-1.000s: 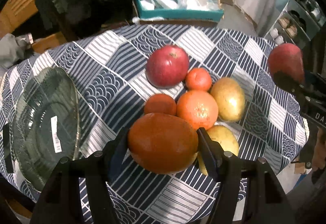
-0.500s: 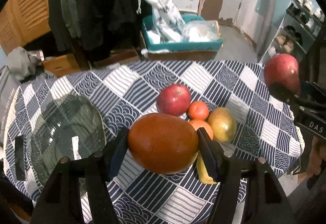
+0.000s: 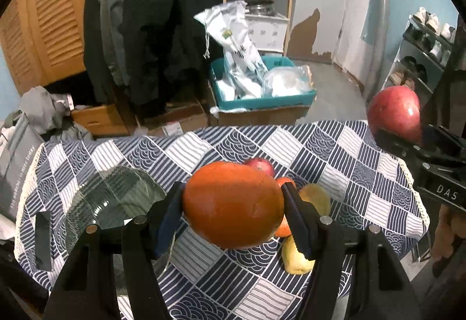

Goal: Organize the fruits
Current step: 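Grasp the orange with the left gripper while the right gripper lifts the red apple, then carry the orange and red apple over the glass plate with both grippers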

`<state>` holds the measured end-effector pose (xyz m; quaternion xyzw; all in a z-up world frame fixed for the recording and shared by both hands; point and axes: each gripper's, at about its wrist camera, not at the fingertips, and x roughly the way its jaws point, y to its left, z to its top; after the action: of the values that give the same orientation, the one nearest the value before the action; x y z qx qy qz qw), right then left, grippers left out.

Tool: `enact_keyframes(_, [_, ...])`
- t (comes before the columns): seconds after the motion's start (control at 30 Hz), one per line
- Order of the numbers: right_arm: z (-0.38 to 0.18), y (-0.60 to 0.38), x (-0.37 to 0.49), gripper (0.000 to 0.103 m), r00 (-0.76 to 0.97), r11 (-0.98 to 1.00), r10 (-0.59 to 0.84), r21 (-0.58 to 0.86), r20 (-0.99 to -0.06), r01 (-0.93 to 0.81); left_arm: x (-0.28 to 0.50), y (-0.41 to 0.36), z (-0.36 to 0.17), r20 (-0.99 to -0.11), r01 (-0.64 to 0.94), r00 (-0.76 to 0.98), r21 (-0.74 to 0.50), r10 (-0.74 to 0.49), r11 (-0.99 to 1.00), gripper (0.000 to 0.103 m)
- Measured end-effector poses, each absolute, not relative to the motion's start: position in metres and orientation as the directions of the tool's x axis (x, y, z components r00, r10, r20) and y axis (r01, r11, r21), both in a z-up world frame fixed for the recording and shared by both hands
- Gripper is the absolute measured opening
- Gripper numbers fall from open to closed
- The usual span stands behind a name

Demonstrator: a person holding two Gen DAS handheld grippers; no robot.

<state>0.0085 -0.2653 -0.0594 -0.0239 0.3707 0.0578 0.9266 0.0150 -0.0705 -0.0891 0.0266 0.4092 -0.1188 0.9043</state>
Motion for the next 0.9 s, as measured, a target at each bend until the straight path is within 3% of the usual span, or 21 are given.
enact_keyframes(0.9, [-0.044,-0.164,0.049,0.073,0.7,0.955,0.231,0.019,-0.676,-0.297,0.022,0.021,-0.082,-0.725,0.056,0.683,-0.071,-0.09,0.996,0.068])
